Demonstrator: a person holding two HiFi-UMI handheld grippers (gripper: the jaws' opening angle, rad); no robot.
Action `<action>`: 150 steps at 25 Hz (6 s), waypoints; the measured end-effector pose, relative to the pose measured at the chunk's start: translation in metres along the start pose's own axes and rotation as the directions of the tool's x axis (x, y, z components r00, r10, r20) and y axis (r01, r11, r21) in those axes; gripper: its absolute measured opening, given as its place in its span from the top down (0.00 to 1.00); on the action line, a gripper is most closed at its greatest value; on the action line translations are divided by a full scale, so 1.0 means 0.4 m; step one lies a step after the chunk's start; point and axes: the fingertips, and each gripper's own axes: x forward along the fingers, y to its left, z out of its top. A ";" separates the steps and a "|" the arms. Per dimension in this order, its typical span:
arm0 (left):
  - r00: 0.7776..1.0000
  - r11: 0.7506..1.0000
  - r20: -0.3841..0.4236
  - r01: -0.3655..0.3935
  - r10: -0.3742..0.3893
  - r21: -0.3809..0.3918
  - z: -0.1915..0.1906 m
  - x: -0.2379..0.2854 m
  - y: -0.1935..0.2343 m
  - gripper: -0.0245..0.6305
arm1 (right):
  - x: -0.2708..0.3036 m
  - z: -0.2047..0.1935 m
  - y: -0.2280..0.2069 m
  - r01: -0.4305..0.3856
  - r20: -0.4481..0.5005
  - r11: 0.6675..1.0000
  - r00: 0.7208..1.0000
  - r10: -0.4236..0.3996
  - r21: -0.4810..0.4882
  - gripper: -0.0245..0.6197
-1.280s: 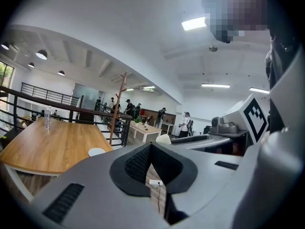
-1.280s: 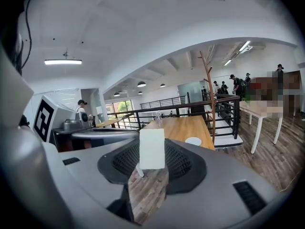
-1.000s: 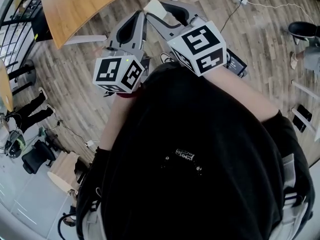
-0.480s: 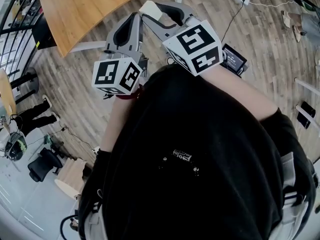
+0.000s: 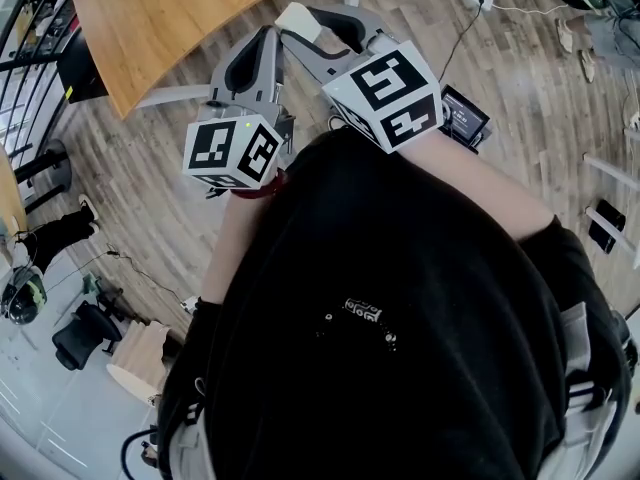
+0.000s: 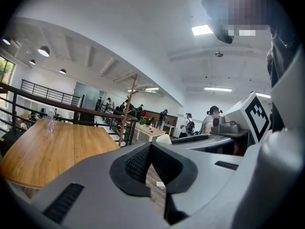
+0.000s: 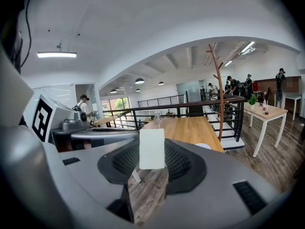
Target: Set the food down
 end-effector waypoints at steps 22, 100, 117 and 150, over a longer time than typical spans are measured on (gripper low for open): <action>0.991 0.991 -0.007 -0.136 0.136 0.002 0.075 0.273 0.062 0.96 | 0.109 0.102 -0.242 -0.125 -0.009 0.992 0.992 0.124 -0.036 0.70; 0.995 0.995 -0.082 0.052 -0.059 -0.085 0.229 0.842 0.705 0.96 | 0.823 0.326 -0.648 0.048 -0.134 0.999 0.990 -0.047 0.004 0.70; 0.992 0.993 -0.125 -0.028 0.013 -0.116 0.211 0.882 0.762 0.95 | 0.893 0.322 -0.679 -0.057 -0.167 0.998 0.984 0.058 0.010 0.70; 0.940 0.976 -0.333 -0.139 0.077 -0.166 -0.015 0.885 0.774 0.95 | 0.968 0.062 -0.739 -0.050 -0.326 0.989 0.941 0.092 0.137 0.70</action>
